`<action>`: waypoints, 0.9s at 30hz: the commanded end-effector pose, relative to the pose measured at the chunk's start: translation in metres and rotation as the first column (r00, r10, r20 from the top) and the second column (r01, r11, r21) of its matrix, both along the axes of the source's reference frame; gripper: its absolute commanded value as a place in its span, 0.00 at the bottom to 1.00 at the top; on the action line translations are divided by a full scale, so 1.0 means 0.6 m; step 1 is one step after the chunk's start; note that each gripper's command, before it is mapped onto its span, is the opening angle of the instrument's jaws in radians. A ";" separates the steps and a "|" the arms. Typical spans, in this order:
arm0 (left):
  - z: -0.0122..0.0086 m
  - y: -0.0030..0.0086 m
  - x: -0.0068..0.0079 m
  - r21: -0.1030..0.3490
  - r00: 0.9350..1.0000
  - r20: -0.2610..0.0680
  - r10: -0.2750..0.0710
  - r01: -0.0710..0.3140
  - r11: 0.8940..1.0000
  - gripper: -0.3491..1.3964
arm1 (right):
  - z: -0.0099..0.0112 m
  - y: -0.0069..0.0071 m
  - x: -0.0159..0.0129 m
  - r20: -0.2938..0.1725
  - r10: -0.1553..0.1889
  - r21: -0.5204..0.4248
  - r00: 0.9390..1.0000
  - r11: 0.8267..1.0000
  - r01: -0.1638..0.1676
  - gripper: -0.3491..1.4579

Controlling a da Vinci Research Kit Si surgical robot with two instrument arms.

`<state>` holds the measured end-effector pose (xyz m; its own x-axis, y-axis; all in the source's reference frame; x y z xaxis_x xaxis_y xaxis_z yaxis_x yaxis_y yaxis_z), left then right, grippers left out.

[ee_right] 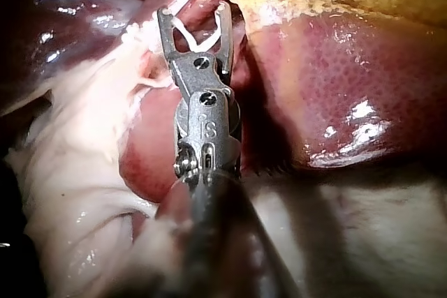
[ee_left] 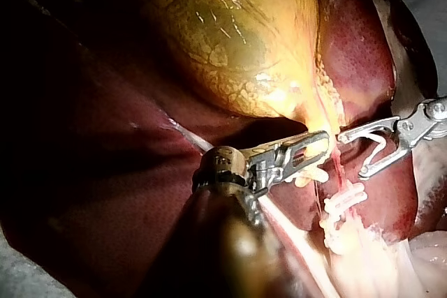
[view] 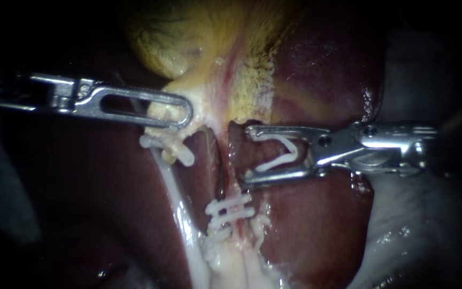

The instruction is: Clipping third clip right tube

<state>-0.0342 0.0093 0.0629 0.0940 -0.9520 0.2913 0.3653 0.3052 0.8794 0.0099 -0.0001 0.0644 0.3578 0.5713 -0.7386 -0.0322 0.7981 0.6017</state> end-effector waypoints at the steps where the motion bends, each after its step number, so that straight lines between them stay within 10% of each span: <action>1: -0.0001 -0.0001 0.0000 -0.001 1.000 -0.002 -0.003 0.003 1.000 0.00 | 0.0007 -0.0001 0.0004 0.002 -0.006 0.006 1.000 1.000 0.006 0.47; 11: -0.0010 -0.0003 -0.0001 0.001 1.000 -0.003 -0.004 0.004 1.000 0.00 | 0.0042 -0.0015 0.0053 -0.031 -0.026 0.068 0.999 0.997 0.028 0.47; 27: -0.0003 0.0002 0.0014 0.001 1.000 0.000 0.001 -0.001 1.000 0.00 | 0.0034 0.0004 0.0103 -0.201 0.024 0.214 0.979 0.977 0.020 0.45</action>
<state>-0.0332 0.0095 0.0627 0.0947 -0.9521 0.2909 0.3661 0.3050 0.8792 0.0161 0.0003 0.0665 0.2075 0.7251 -0.6567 0.1115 0.6494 0.7522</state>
